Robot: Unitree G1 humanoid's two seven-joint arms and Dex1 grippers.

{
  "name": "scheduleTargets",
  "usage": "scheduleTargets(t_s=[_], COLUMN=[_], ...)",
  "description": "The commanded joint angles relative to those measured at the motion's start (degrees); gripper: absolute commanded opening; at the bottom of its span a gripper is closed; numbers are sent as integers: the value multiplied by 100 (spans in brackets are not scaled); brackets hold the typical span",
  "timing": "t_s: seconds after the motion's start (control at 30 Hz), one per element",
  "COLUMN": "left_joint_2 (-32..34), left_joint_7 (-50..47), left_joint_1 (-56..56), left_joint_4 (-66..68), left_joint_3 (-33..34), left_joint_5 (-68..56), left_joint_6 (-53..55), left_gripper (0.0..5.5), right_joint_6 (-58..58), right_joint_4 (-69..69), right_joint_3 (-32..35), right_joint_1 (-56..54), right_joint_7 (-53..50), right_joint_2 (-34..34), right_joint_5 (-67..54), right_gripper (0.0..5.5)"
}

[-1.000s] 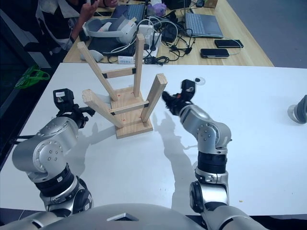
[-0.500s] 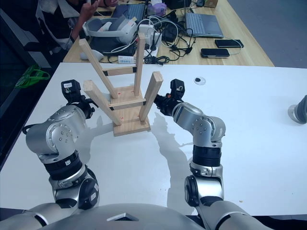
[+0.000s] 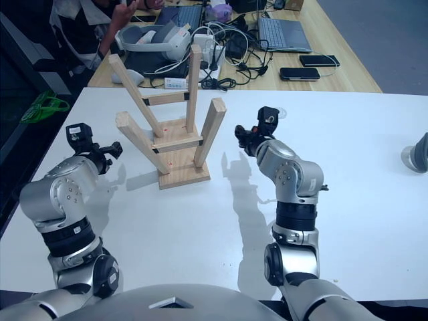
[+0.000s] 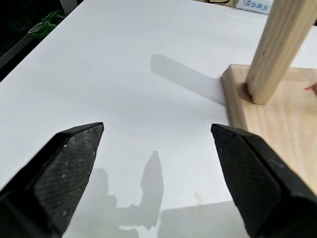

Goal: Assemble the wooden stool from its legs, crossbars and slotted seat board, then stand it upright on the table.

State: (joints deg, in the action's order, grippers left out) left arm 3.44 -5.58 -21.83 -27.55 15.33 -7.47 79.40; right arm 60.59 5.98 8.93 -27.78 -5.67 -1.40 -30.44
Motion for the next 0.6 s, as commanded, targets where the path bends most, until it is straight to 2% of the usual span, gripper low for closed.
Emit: scheduleTargets(t_s=[0.03, 0.13, 0.23, 0.33, 0.47, 0.53, 0.6], left_joint_2=[-551, -676, -474, -293, -88, 140, 292], left_joint_7=[182, 374, 456, 560, 715, 790, 837], left_joint_1=[-143, -200, -215, -280, -390, -471, -559], left_joint_4=[-540, -731, -673, -588, -474, -335, -183], left_joint_3=[-593, -859, -831, -822, -869, -772, -680], left_joint_5=[-293, -413, -357, -317, -271, -238, -191], left_joint_6=[759, 1133, 1125, 1043, 915, 756, 564], left_gripper=[405, 405, 405, 405, 405, 405, 405], right_joint_6=[445, 599, 566, 156, -101, -208, -332], right_joint_4=[315, 358, 302, 54, 163, 17, -139], right_joint_3=[-60, -45, -87, -140, -152, -59, -12], right_joint_1=[-319, -406, -384, -373, -407, -341, -265], right_joint_7=[245, 389, 463, 540, 1516, 2681, 3674], right_joint_2=[271, 350, 255, -245, -1428, -2724, -3700], right_joint_5=[-395, -517, -387, 95, 204, 167, 123], right_gripper=[268, 268, 268, 268, 268, 268, 268])
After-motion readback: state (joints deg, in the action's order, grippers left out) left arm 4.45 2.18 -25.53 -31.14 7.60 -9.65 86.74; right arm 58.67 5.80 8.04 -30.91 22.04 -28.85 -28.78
